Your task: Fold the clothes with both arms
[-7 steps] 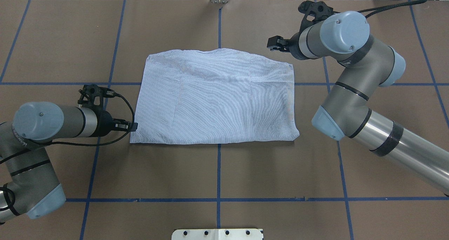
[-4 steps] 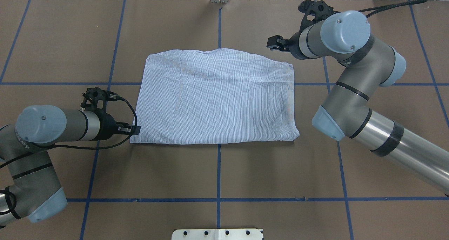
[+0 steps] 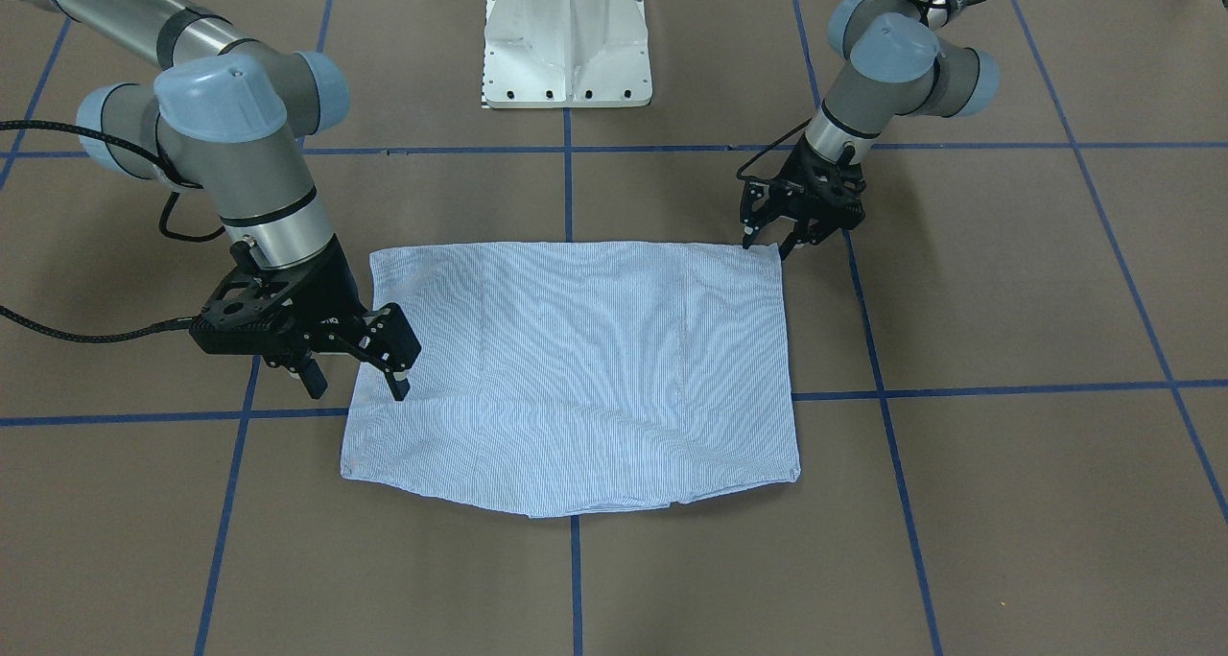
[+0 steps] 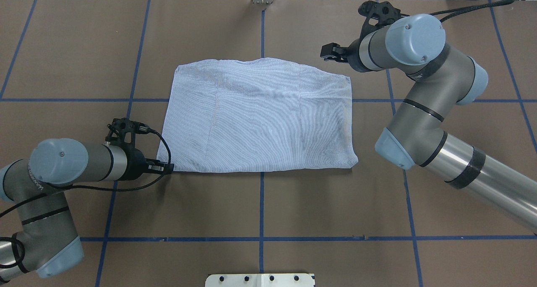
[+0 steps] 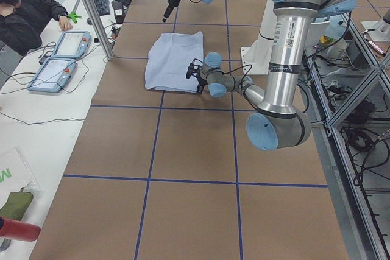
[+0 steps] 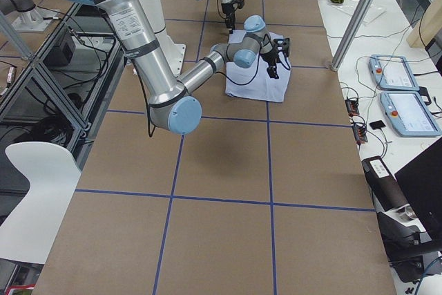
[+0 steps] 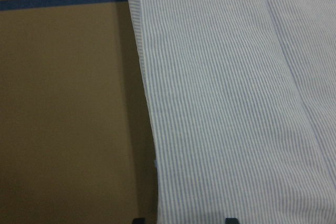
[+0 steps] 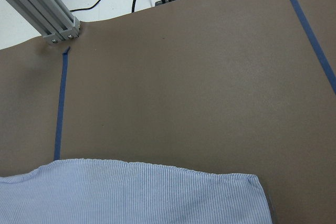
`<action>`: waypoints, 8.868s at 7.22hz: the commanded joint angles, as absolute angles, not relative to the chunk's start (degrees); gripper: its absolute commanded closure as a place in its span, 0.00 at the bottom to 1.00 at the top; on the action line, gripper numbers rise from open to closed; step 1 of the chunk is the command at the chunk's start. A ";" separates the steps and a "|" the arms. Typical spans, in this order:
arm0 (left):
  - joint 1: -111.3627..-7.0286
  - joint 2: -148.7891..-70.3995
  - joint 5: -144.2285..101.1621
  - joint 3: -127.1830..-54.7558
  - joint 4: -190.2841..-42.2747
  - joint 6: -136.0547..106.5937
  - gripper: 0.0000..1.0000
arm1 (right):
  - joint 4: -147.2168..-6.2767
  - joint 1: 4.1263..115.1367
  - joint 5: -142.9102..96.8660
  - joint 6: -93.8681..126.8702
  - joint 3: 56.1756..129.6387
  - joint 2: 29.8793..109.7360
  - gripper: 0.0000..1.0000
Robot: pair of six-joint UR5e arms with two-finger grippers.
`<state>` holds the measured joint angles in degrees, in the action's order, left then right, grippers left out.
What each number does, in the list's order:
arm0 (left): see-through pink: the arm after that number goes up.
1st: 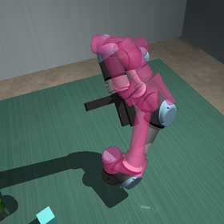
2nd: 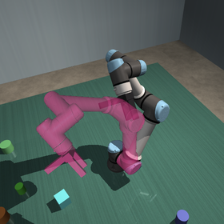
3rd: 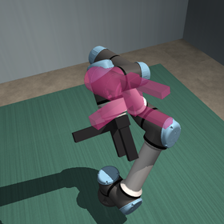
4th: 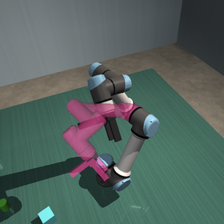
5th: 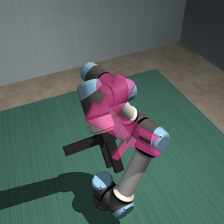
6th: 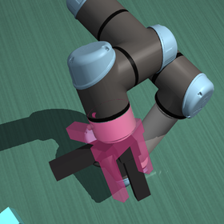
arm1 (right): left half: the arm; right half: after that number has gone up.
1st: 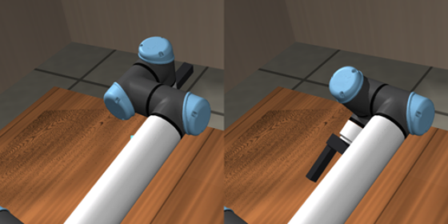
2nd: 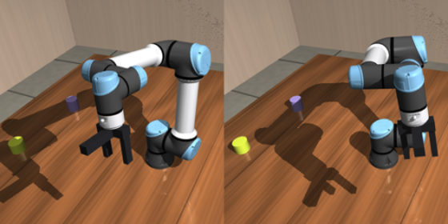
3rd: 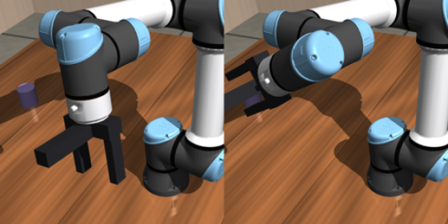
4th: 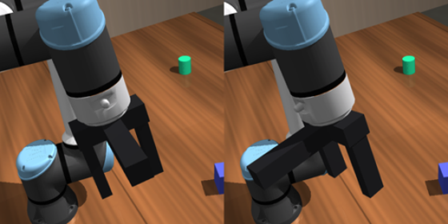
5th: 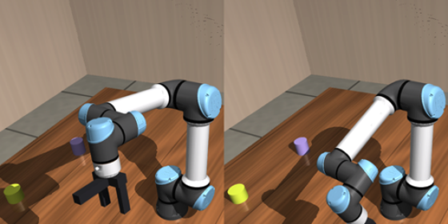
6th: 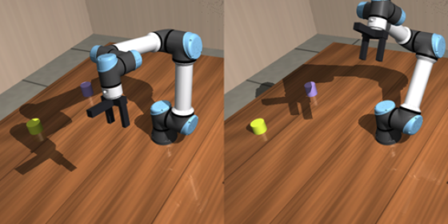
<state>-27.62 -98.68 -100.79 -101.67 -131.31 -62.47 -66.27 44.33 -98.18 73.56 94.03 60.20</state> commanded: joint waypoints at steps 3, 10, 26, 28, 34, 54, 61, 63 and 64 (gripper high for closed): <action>-27.07 -99.22 -100.72 -101.51 -131.31 -63.72 1.00 | -66.27 44.30 -98.35 73.56 94.22 60.21 0.00; -43.37 -100.10 -101.25 -97.07 -130.25 -49.70 1.00 | -66.27 43.86 -98.17 73.65 94.22 59.94 0.00; -54.40 -120.94 -112.59 -73.92 -133.68 -40.17 0.00 | -82.26 27.53 -90.74 102.09 93.96 51.77 0.03; -54.40 -120.85 -112.59 -73.92 -133.77 -40.17 0.00 | -82.18 26.02 -90.35 104.58 92.30 51.42 0.10; -54.32 -120.94 -112.59 -74.00 -133.77 -40.17 0.00 | -82.00 25.84 -89.82 108.11 87.10 49.83 0.26; -54.49 -120.41 -112.59 -74.44 -133.77 -40.08 0.00 | -82.09 24.70 -85.61 105.64 87.98 51.68 0.00; -54.49 -120.50 -112.59 -74.44 -133.77 -40.08 0.00 | -82.00 23.03 -84.02 108.46 86.57 50.71 0.11; -54.49 -120.50 -112.59 -74.44 -133.77 -39.99 0.00 | -82.09 23.03 -84.02 110.03 86.57 50.19 0.41; -54.49 -120.50 -112.59 -74.44 -133.77 -39.99 0.00 | -81.92 23.03 -84.02 111.87 86.57 50.01 0.62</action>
